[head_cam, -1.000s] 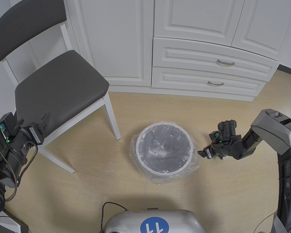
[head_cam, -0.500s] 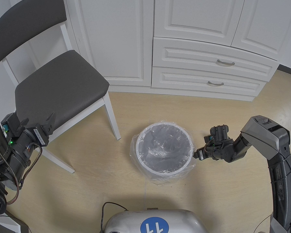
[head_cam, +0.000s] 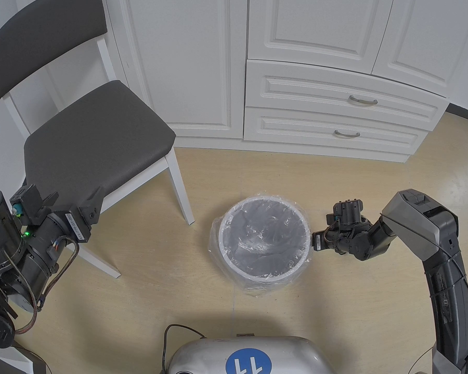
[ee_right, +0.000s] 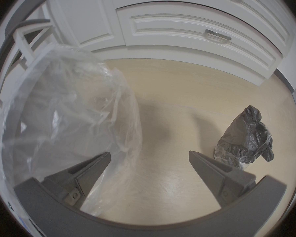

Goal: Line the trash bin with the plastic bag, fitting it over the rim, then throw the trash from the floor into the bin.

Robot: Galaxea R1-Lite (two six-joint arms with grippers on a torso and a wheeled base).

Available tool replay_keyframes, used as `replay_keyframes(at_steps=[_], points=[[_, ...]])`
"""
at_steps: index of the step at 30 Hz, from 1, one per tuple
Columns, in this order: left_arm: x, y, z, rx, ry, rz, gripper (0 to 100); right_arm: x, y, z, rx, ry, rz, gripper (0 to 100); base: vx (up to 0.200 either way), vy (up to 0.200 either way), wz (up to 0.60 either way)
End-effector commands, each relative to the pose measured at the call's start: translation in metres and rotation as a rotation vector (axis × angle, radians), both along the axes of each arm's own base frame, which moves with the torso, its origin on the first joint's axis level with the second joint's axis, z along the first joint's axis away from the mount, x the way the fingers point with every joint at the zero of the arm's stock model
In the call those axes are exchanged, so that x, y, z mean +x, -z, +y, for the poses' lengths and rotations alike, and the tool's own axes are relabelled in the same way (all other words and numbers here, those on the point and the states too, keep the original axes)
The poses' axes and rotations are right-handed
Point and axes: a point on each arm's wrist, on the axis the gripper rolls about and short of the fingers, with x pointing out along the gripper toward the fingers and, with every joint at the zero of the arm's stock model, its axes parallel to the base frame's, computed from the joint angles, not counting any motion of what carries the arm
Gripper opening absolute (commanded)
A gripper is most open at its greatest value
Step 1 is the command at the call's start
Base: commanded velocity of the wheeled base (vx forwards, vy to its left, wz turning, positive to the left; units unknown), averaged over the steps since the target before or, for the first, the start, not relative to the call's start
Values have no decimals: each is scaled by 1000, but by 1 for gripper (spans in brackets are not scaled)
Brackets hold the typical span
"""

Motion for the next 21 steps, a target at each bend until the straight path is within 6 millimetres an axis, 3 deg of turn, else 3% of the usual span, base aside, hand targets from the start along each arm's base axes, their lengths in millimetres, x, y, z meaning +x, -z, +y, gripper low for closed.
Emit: replay_keyframes(at_steps=[1,6,11,12,13,14,17,21], points=[[-1,1,-5,3,25,4,100,5,8,2,20,12,-7,100,0,0,0],[-4,1,-8,0,47,4,100,0,5,1,32,23,10,100,0,0,0],[-8,5,-7,6,50,15,100,-9,-20,-2,31,23,4,100,0,0,0],[-10,7,-6,11,51,22,100,-14,-35,-5,30,25,3,100,0,0,0],[-10,7,-6,11,51,22,100,-14,-35,-5,30,25,3,100,0,0,0],[-11,9,-6,13,51,29,100,-23,-59,-9,17,20,12,100,0,0,0],[-11,7,-8,11,65,24,100,-36,-94,-16,-1,20,39,100,0,0,0],[-14,9,-13,15,93,29,100,-55,-130,-23,-11,25,75,100,0,0,0]])
